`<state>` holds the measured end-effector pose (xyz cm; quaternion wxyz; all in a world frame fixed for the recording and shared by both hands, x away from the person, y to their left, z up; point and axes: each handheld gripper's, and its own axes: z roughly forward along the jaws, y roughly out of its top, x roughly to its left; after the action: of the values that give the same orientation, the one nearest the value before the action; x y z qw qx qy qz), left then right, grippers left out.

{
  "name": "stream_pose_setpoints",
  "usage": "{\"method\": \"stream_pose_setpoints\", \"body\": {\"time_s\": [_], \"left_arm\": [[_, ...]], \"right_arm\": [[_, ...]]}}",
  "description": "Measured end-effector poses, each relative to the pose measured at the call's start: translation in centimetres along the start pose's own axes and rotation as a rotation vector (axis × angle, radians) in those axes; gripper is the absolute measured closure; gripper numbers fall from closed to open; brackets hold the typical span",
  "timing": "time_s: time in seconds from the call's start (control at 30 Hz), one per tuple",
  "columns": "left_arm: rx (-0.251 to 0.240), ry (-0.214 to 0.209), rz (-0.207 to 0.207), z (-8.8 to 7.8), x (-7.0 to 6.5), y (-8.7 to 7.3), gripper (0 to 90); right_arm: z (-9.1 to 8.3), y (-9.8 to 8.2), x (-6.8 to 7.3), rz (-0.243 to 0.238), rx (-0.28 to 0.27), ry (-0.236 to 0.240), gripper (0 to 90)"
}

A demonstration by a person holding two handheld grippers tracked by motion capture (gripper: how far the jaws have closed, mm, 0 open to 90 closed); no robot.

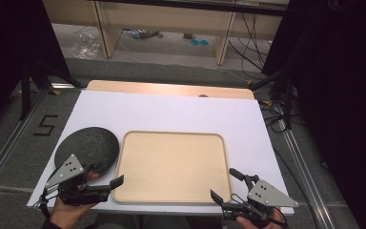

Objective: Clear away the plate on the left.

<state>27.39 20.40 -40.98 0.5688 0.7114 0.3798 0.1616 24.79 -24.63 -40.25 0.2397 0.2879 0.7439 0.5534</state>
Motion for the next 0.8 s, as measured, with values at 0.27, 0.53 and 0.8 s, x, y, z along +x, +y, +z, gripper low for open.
{"method": "stream_pose_setpoints", "body": {"time_s": [0.27, 0.53, 0.8], "left_arm": [[0.000, 0.017, -0.022, -0.1, 0.5, 0.0, 18.0], [0.003, 0.030, -0.029, -0.3, 0.9, 0.0, 18.9], [-0.002, 0.080, -0.104, -0.9, 2.9, 0.0, 19.3]], "right_arm": [[0.0, 0.0, 0.0, -0.004, 0.000, -0.001, 15.9], [0.1, 0.0, 0.2, -0.007, -0.002, -0.001, 16.0], [0.0, 0.1, 0.2, -0.007, 0.014, 0.015, 16.1]]}}
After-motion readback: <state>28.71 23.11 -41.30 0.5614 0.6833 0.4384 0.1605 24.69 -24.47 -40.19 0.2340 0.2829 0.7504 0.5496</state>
